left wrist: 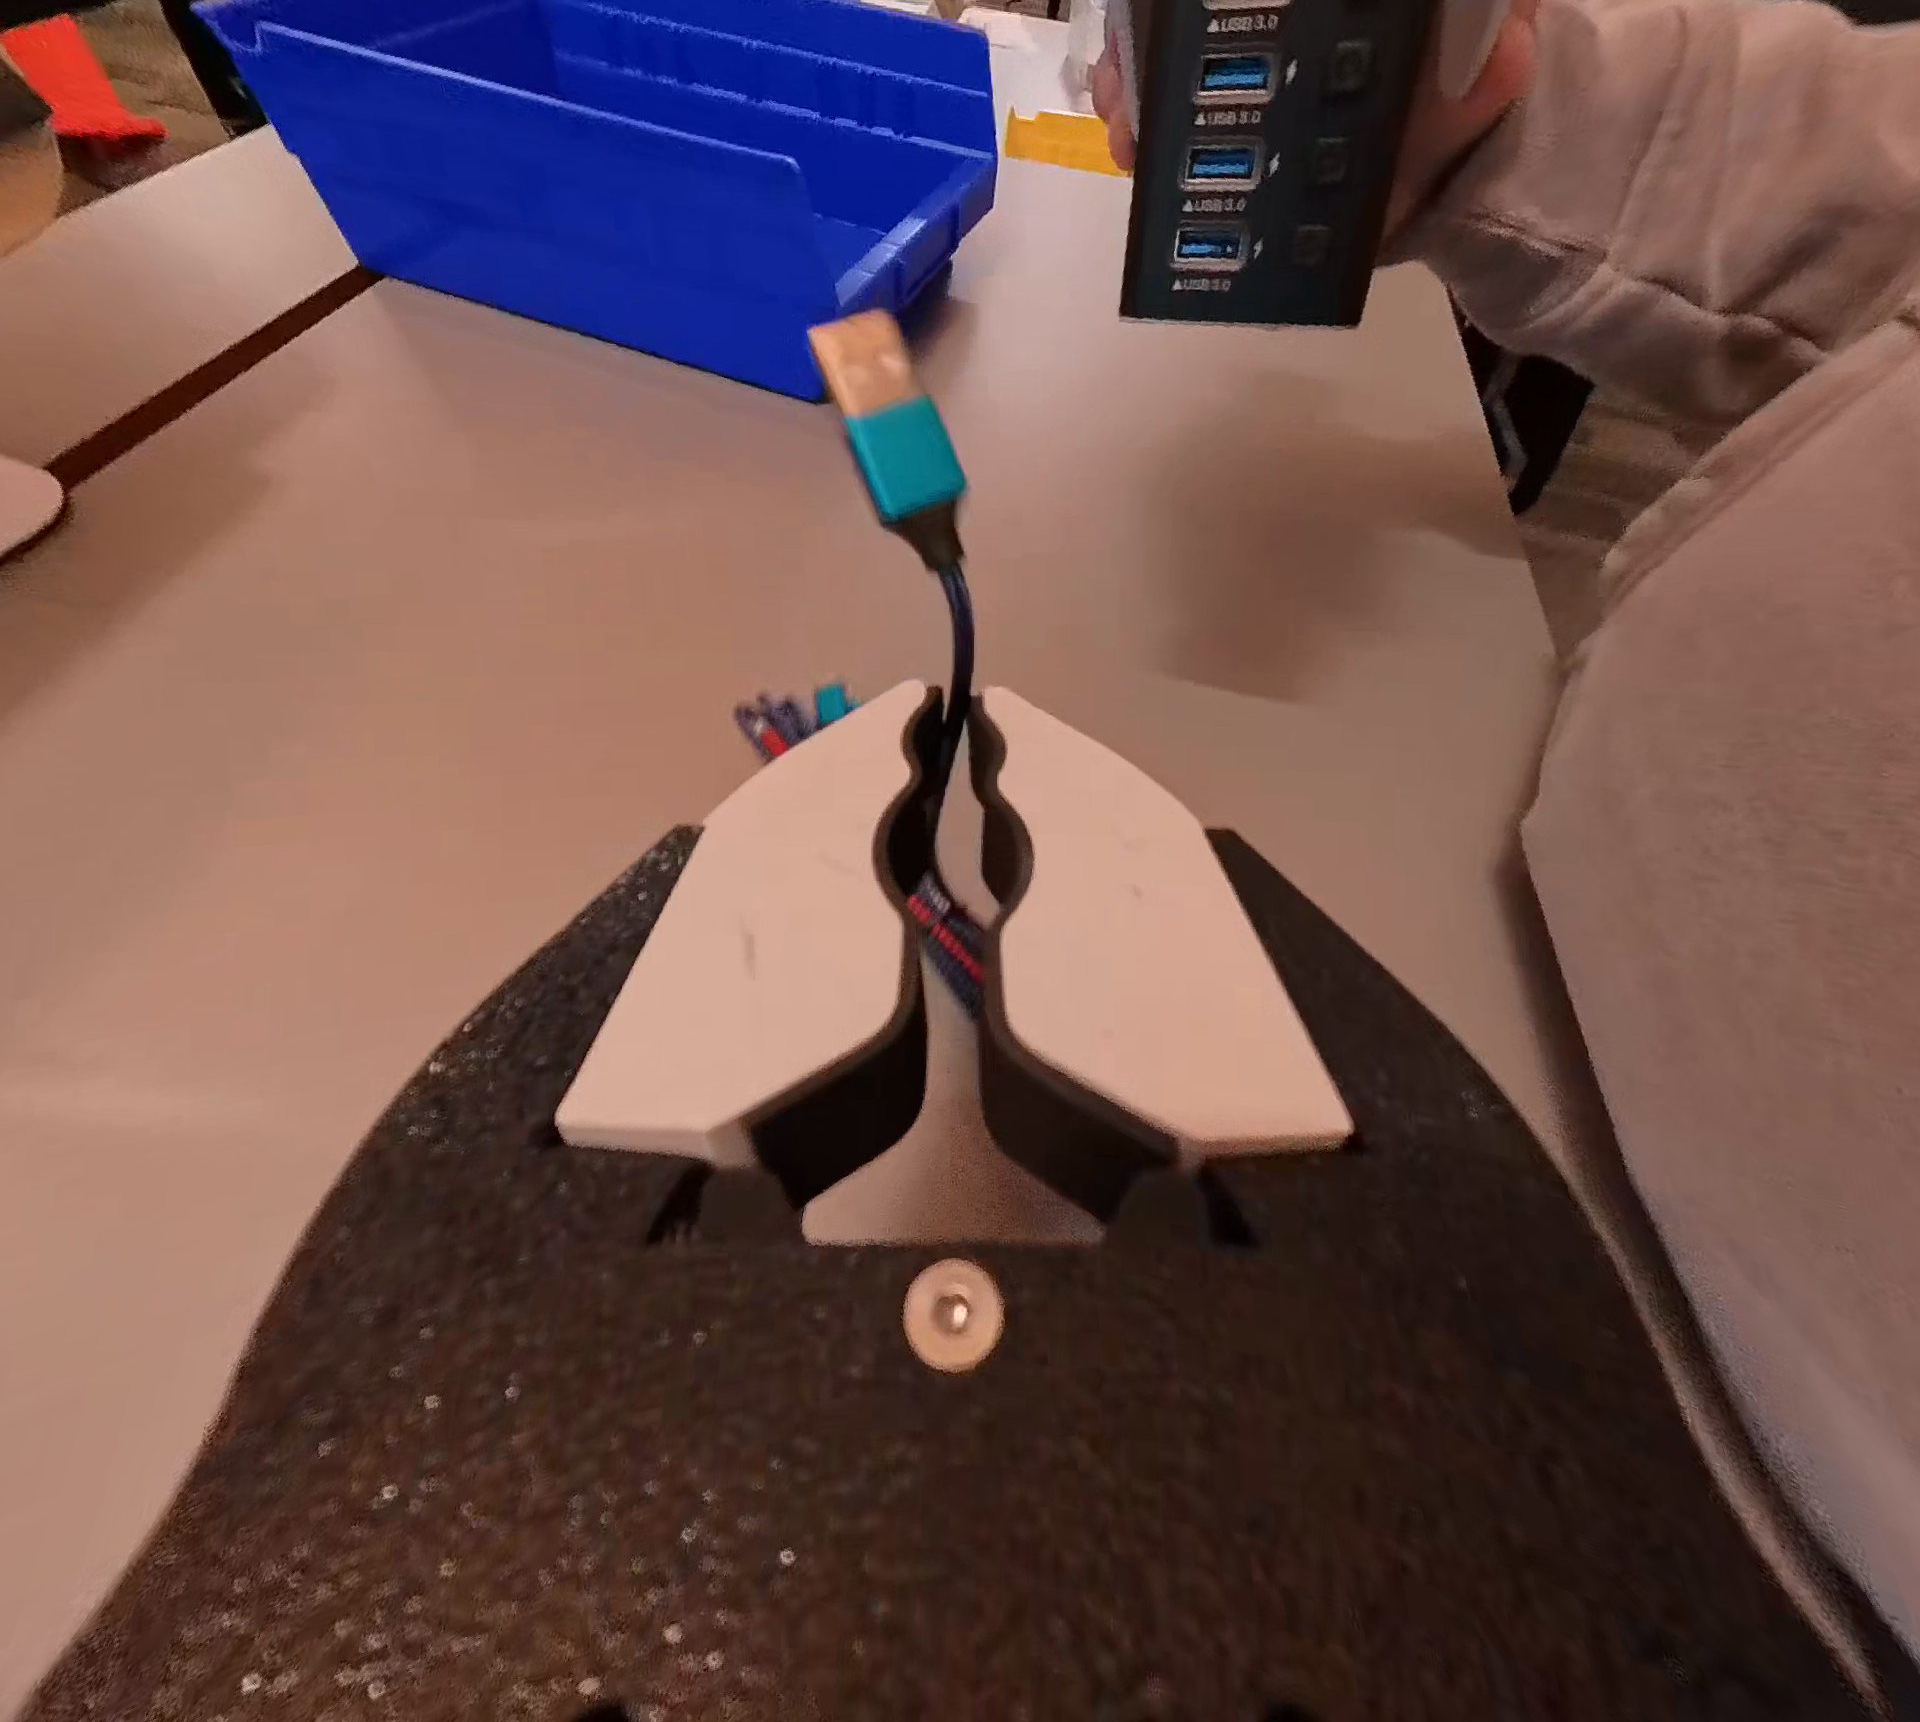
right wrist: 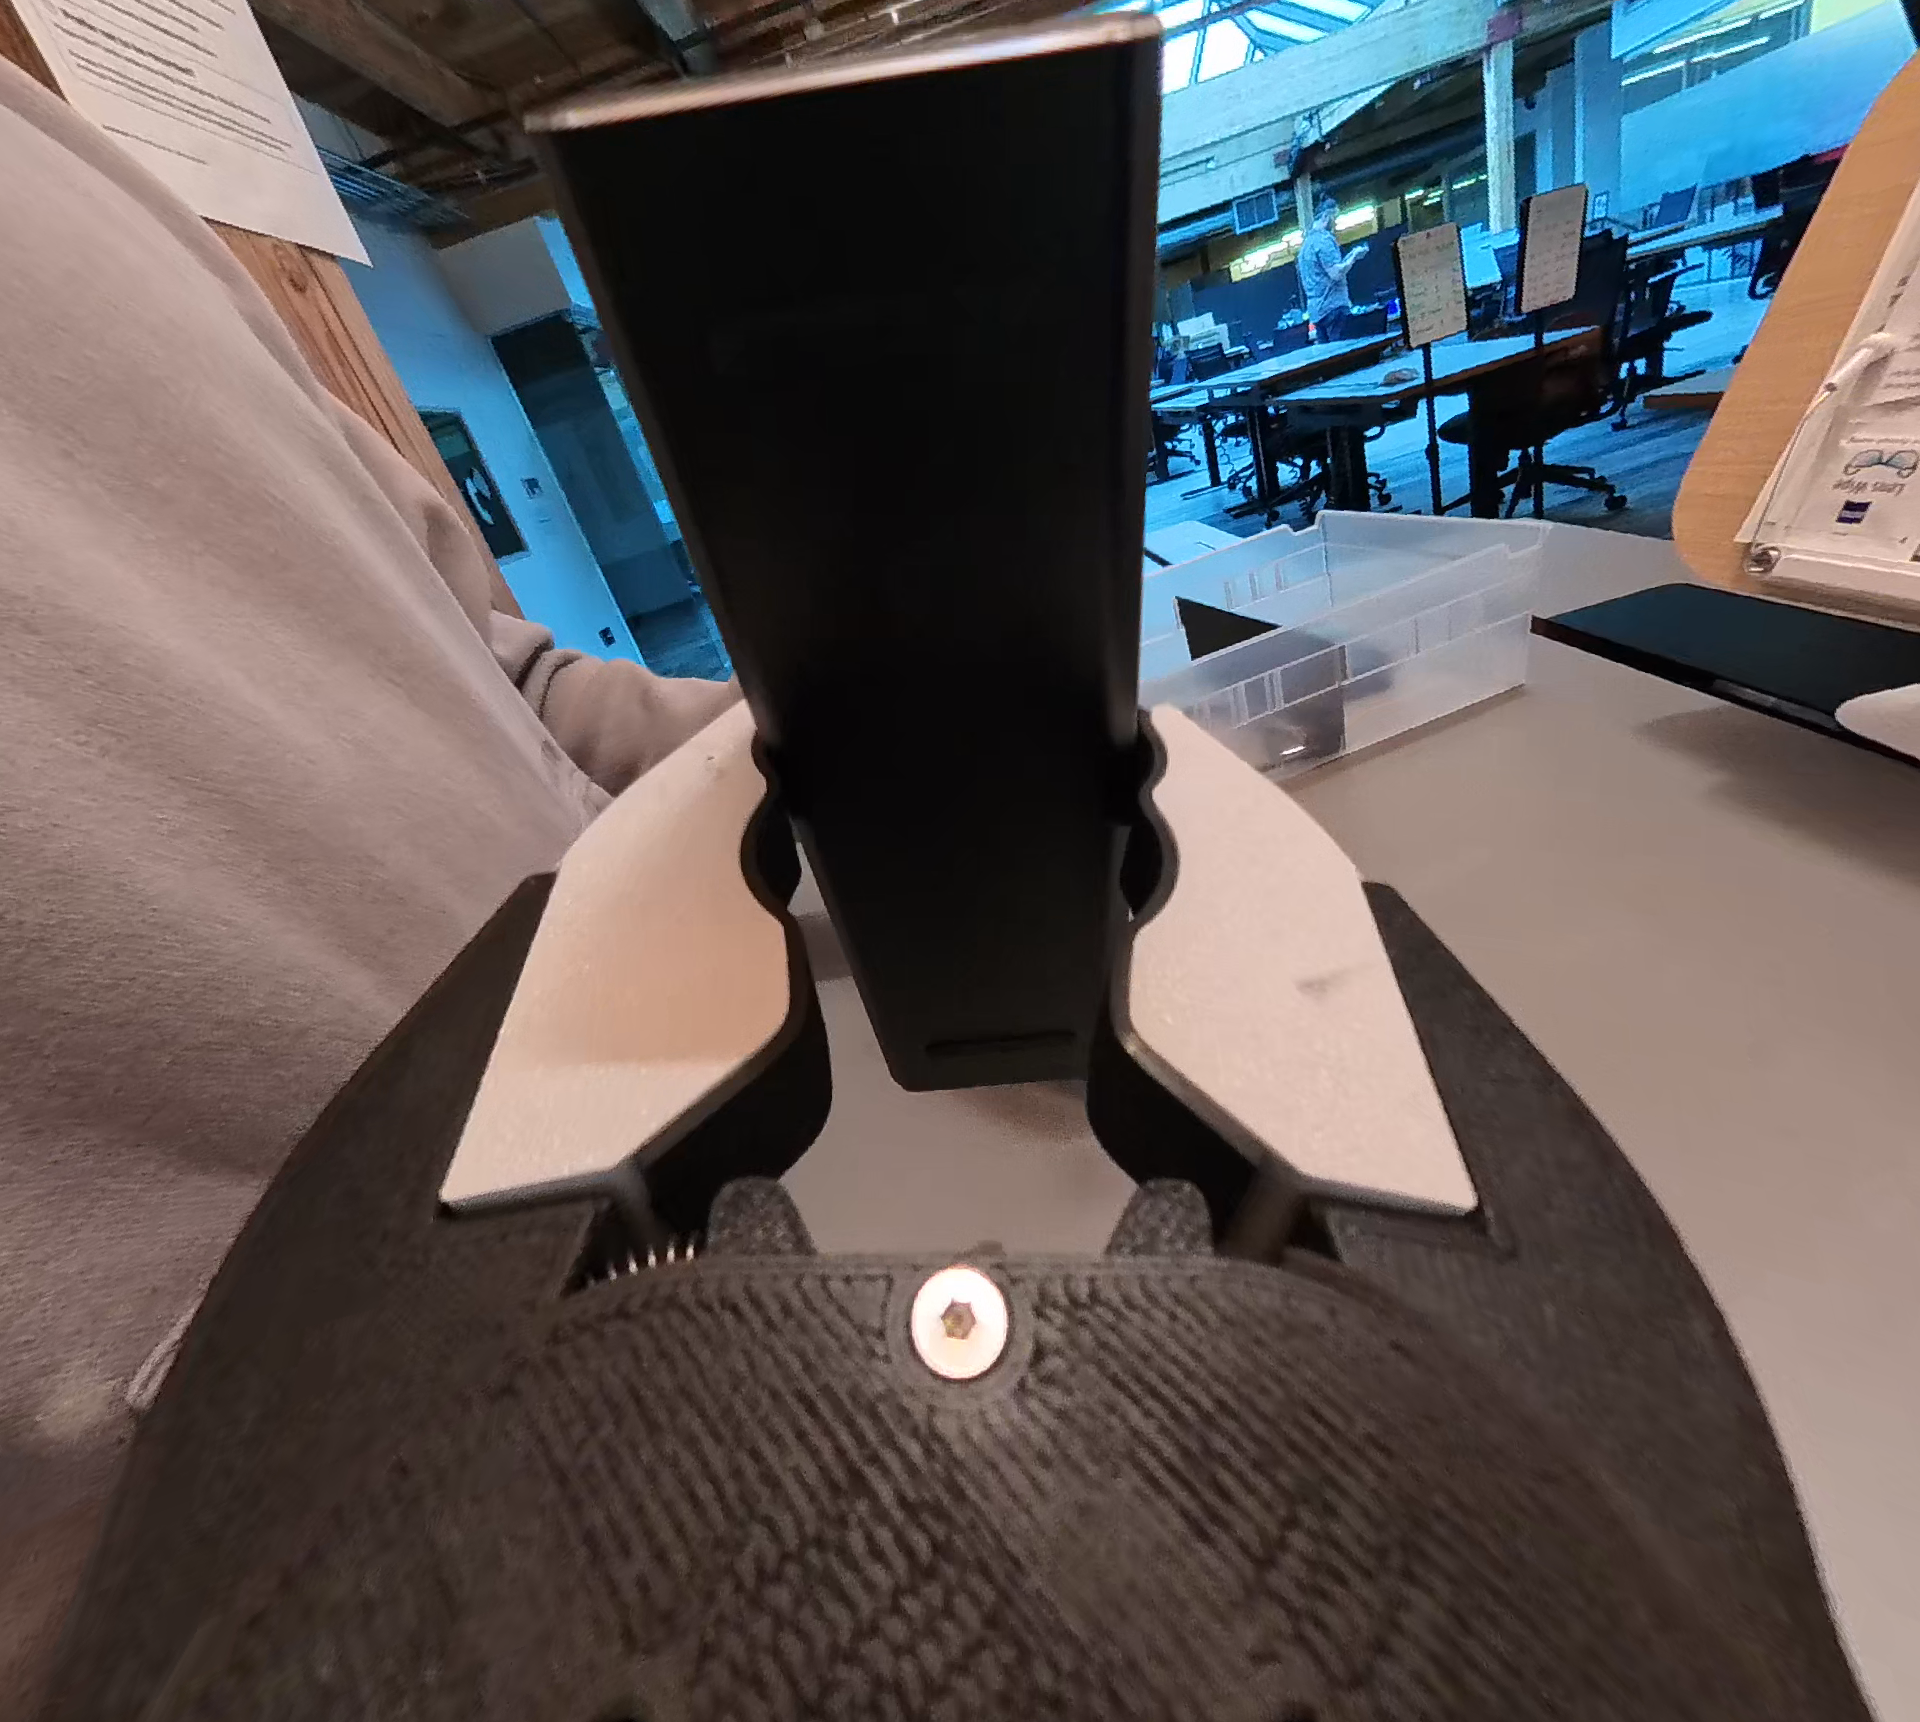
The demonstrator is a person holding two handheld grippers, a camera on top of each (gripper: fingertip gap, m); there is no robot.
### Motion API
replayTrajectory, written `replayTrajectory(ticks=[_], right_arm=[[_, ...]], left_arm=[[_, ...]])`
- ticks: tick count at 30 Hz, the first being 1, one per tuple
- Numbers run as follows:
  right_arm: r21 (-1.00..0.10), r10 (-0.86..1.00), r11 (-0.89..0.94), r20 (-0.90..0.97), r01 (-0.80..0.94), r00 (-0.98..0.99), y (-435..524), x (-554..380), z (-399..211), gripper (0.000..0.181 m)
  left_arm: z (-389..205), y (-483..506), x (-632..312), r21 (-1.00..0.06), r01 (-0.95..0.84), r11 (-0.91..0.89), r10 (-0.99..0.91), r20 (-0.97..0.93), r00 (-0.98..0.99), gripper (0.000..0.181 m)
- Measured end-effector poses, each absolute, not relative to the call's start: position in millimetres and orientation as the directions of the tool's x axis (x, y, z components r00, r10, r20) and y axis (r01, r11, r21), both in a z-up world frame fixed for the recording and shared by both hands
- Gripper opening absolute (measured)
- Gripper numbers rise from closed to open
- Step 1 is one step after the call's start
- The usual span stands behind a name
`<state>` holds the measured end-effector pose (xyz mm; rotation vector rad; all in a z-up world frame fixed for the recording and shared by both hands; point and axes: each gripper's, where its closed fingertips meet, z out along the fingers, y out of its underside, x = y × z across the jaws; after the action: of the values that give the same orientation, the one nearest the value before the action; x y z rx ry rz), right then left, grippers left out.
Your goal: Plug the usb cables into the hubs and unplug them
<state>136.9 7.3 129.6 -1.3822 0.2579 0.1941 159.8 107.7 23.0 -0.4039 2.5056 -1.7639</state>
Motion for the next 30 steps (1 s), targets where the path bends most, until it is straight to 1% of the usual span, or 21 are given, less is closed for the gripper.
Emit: replayTrajectory(ticks=[1, 2, 4, 5, 7, 9, 11, 13, 16, 17, 20, 22, 25, 27, 30], right_arm=[[-0.943, -0.024, 0.175, -0.291, -0.282, 0.956, 8, 138, 128, 0.062], [-0.944, -0.023, 0.167, -0.292, -0.284, 0.956, 8, 138, 127, 0.062], [-0.945, -0.025, 0.159, -0.293, -0.286, 0.956, 9, 138, 125, 0.062], [-0.944, -0.024, 0.161, -0.294, -0.287, 0.955, 9, 139, 125, 0.062], [-0.942, -0.015, 0.165, -0.299, -0.293, 0.954, 10, 140, 125, 0.062], [-0.942, -0.013, 0.164, -0.298, -0.292, 0.955, 10, 140, 125, 0.062], [-0.944, -0.013, 0.158, -0.295, -0.289, 0.956, 10, 139, 125, 0.062], [-0.948, -0.016, 0.139, -0.292, -0.287, 0.956, 10, 138, 123, 0.062], [-0.949, -0.028, 0.131, -0.294, -0.288, 0.955, 9, 137, 119, 0.062], [-0.947, -0.024, 0.131, -0.3, -0.295, 0.954, 9, 137, 118, 0.062], [-0.943, -0.02, 0.142, -0.307, -0.301, 0.952, 9, 137, 117, 0.062], [-0.944, -0.019, 0.14, -0.304, -0.298, 0.953, 11, 136, 116, 0.062], [-0.949, -0.01, 0.122, -0.296, -0.292, 0.955, 13, 134, 116, 0.062], [-0.951, -0.009, 0.112, -0.292, -0.289, 0.956, 13, 134, 115, 0.062], [-0.951, -0.029, 0.108, -0.294, -0.289, 0.955, 10, 137, 113, 0.062]], left_arm=[[26, 106, 162, -0.936, -0.209, 0.283, -0.264, 0.134, -0.955, 0.007], [30, 105, 167, -0.94, -0.241, 0.24, -0.301, 0.164, -0.939, 0.017], [34, 103, 180, -0.93, -0.324, 0.172, -0.378, 0.242, -0.894, 0.02], [32, 102, 184, -0.921, -0.35, 0.172, -0.401, 0.259, -0.879, 0.023], [18, 104, 198, -0.9, -0.35, 0.258, -0.483, 0.193, -0.854, 0.024], [5, 113, 215, -0.868, -0.336, 0.366, -0.593, 0.061, -0.803, 0.027], [2, 126, 229, -0.838, -0.34, 0.427, -0.669, -0.04, -0.742, 0.03], [-5, 142, 237, -0.789, -0.432, 0.437, -0.75, -0.054, -0.659, 0.029], [-32, 178, 243, -0.631, -0.657, 0.412, -0.873, -0.067, -0.483, 0.03], [-41, 185, 244, -0.591, -0.712, 0.38, -0.899, -0.055, -0.434, 0.033], [-66, 178, 244, -0.518, -0.81, 0.275, -0.926, 0.084, -0.368, 0.037], [-77, 187, 256, -0.505, -0.823, 0.259, -0.949, 0.028, -0.315, 0.045], [-86, 187, 273, -0.501, -0.831, 0.244, -0.955, 0.022, -0.294, 0.045], [-89, 186, 279, -0.506, -0.818, 0.272, -0.948, 0.004, -0.317, 0.041], [-89, 183, 278, -0.519, -0.788, 0.33, -0.925, -0.012, -0.379, 0.028]])
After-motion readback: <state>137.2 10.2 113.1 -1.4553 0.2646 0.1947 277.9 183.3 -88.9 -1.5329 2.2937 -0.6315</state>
